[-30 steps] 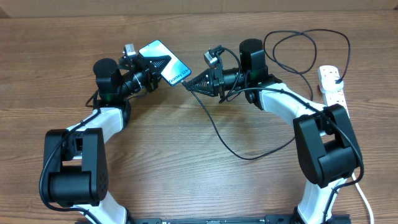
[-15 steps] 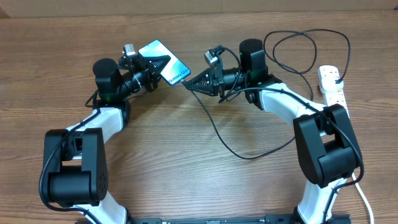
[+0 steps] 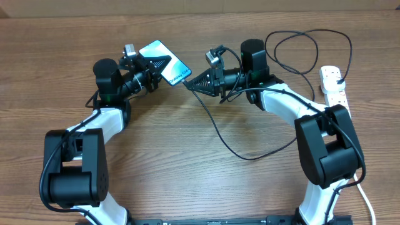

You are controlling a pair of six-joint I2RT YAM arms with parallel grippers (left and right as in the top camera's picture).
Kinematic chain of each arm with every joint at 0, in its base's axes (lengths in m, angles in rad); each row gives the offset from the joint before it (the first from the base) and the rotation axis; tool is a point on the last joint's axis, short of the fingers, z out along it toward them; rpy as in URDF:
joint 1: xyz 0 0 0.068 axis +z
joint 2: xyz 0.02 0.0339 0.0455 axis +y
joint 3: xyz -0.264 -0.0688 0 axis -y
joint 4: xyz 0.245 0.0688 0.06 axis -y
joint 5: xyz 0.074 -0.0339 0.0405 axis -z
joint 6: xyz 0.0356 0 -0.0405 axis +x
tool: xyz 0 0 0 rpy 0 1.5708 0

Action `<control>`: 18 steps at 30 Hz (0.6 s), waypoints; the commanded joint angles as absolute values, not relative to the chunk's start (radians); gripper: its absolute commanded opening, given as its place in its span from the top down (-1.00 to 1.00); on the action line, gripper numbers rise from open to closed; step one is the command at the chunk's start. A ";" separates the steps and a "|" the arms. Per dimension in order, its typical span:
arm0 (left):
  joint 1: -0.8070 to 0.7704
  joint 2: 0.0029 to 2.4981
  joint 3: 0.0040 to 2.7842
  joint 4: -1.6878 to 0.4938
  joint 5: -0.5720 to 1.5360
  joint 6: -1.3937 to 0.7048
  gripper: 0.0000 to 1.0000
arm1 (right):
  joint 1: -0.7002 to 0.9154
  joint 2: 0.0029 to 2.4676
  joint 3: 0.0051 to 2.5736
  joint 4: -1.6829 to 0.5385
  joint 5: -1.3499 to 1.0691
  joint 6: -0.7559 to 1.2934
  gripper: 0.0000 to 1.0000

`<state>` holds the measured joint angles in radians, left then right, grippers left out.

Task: Plug charger to phone and switch on socket

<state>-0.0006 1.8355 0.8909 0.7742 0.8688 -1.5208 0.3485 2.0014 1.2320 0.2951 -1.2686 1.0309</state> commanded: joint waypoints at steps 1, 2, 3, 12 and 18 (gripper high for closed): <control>-0.008 1.826 0.905 0.783 0.892 -1.534 0.91 | 0.350 1.971 1.230 0.298 -1.232 1.021 0.92; -0.008 1.826 0.905 0.783 0.892 -1.534 0.91 | 0.349 1.971 1.230 0.298 -1.232 1.021 0.92; -0.008 1.826 0.905 0.783 0.894 -1.534 0.91 | 0.347 1.971 1.230 0.298 -1.232 1.021 0.92; -0.008 1.826 0.905 0.783 0.895 -1.534 0.91 | 0.331 1.971 1.230 0.298 -1.232 1.022 0.92; -0.009 1.826 0.905 0.783 0.896 -1.534 0.91 | 0.332 1.971 1.230 0.299 -1.231 1.022 0.92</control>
